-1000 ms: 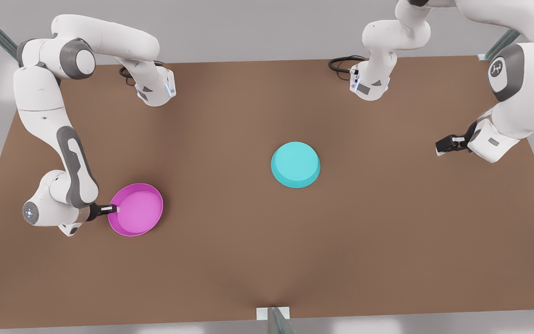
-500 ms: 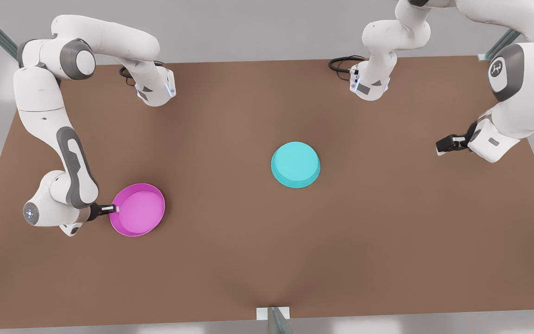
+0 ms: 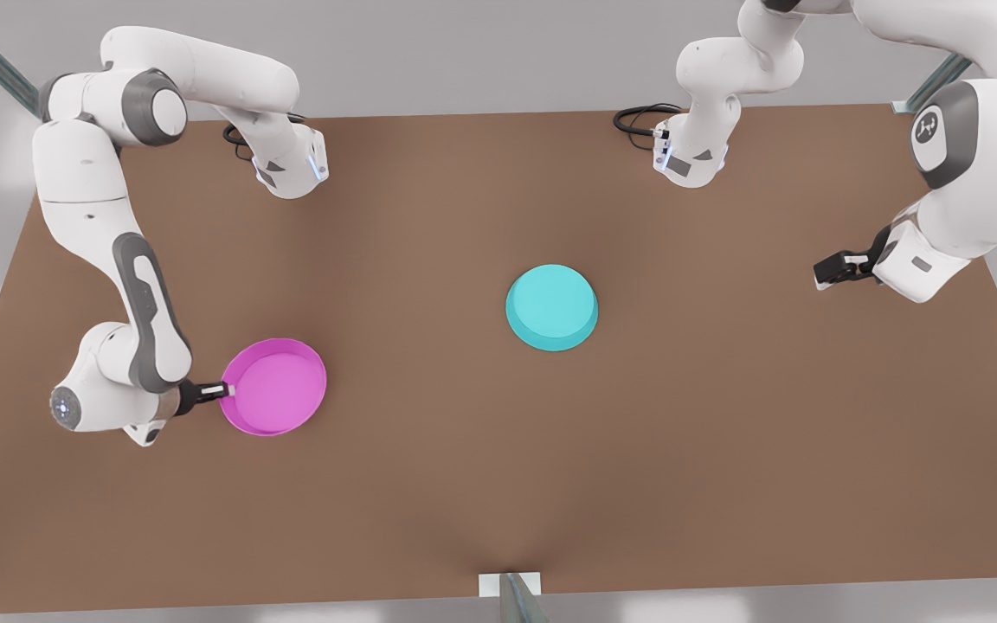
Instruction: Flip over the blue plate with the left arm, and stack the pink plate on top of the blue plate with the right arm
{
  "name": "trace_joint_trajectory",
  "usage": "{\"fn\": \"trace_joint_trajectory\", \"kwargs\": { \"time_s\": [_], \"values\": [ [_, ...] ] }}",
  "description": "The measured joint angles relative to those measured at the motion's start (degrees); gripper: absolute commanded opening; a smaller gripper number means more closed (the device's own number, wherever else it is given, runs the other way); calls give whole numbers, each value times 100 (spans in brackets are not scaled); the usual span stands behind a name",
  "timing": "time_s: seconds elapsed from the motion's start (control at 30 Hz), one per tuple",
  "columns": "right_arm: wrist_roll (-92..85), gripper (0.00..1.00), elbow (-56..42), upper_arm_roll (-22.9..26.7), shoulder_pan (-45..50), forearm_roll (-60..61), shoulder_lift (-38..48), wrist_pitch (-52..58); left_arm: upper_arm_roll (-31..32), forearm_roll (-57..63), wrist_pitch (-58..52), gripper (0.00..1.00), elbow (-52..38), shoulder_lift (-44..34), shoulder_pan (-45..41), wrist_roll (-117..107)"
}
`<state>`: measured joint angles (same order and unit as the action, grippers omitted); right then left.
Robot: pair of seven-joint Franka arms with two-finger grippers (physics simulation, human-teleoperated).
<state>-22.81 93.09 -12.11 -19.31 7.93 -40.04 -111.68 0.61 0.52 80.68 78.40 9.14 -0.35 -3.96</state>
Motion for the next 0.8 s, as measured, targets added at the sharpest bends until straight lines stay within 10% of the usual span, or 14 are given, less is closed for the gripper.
{"fn": "trace_joint_trajectory", "kwargs": {
  "time_s": [0.33, 0.8],
  "values": [
    [804, 21, 0, -1524, 416, 201, 77, 52, 0, 6, 0, 100, 0, 6, 8, -5],
    [5078, 21, -702, -1633, 3780, 388, 119, -570, 2, 8, 0, 100, 0, 9, 5, -9]
  ]
}}
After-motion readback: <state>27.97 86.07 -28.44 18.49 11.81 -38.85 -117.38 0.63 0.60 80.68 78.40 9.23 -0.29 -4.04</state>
